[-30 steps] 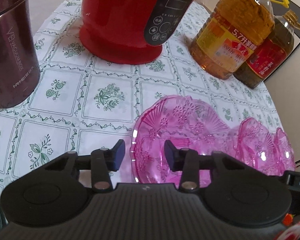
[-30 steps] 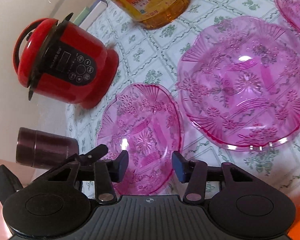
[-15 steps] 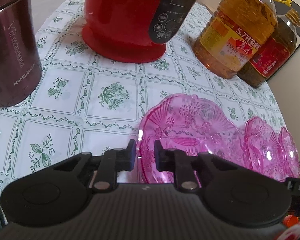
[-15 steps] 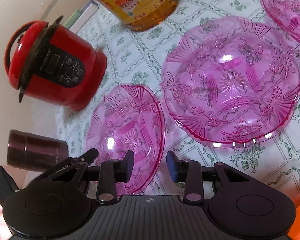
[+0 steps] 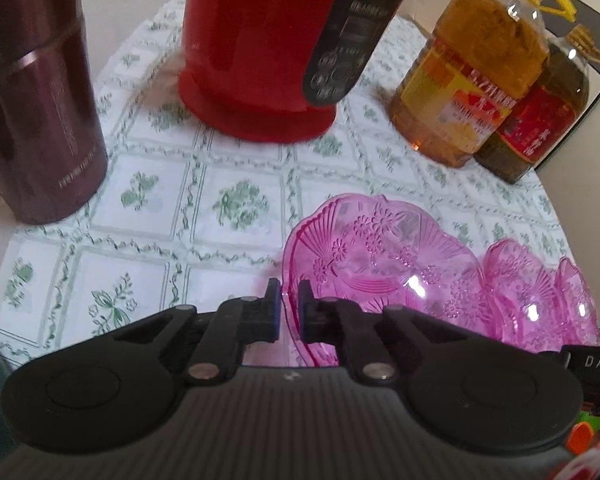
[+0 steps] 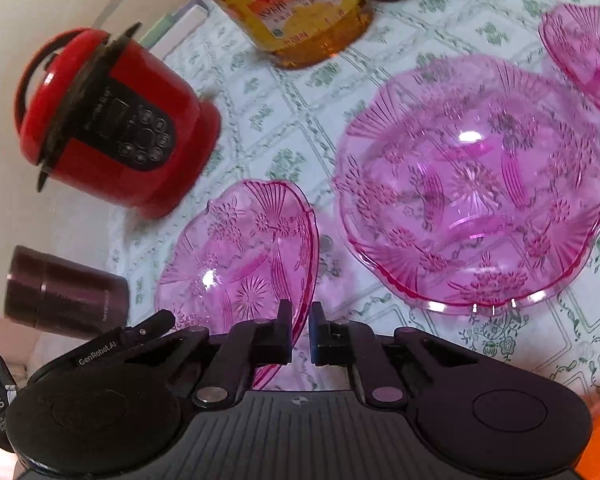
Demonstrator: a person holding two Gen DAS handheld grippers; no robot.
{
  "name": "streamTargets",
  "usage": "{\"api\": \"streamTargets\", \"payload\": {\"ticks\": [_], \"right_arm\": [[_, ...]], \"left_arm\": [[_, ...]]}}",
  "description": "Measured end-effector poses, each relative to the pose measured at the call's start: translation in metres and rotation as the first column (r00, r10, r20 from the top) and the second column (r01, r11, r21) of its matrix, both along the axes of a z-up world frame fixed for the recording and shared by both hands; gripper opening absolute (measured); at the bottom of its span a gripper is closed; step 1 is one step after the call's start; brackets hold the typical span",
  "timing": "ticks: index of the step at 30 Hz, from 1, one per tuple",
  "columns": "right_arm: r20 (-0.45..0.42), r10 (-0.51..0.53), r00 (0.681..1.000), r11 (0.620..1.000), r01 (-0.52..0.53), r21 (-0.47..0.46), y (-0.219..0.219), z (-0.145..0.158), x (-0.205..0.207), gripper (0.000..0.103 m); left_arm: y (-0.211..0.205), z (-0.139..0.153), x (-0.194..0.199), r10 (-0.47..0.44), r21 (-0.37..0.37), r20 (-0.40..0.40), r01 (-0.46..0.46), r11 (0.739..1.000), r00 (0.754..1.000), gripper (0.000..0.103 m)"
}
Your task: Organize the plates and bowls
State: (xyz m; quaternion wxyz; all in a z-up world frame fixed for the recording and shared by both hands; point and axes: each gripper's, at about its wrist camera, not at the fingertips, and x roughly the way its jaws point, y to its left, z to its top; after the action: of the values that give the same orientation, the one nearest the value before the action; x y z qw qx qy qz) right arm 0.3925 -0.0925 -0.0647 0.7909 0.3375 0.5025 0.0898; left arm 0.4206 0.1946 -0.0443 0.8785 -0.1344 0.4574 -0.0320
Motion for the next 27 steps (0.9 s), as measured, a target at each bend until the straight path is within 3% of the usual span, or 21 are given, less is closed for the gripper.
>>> {"api": "streamTargets", "payload": {"ticks": [7,12,20,27], "right_arm": [[0.083,0.009,0.997,1.000,-0.006,-0.029,-0.026,0.043,-0.002,0.008],[0.092,-0.030,0.995,0.998,0.035,-0.052,-0.070,0.055,-0.008,0.008],[0.044,-0.096,0.994,0.991,0.100,-0.092,-0.137,0.037,-0.011,0.008],[0.003,-0.102,0.995,0.989,0.102,-0.102,-0.164,0.014,-0.014,0.008]], "left_arm": [[-0.032,0.042,-0.005,-0.044,0.003,0.057,0.044,0.999,0.997,0.007],[-0.079,0.049,0.001,-0.106,-0.015,0.065,0.107,0.994,0.992,0.008],[-0.153,0.032,0.009,-0.200,-0.008,0.027,0.200,0.980,0.979,0.008],[-0.180,0.011,0.011,-0.230,0.013,-0.017,0.230,0.973,0.973,0.008]]}}
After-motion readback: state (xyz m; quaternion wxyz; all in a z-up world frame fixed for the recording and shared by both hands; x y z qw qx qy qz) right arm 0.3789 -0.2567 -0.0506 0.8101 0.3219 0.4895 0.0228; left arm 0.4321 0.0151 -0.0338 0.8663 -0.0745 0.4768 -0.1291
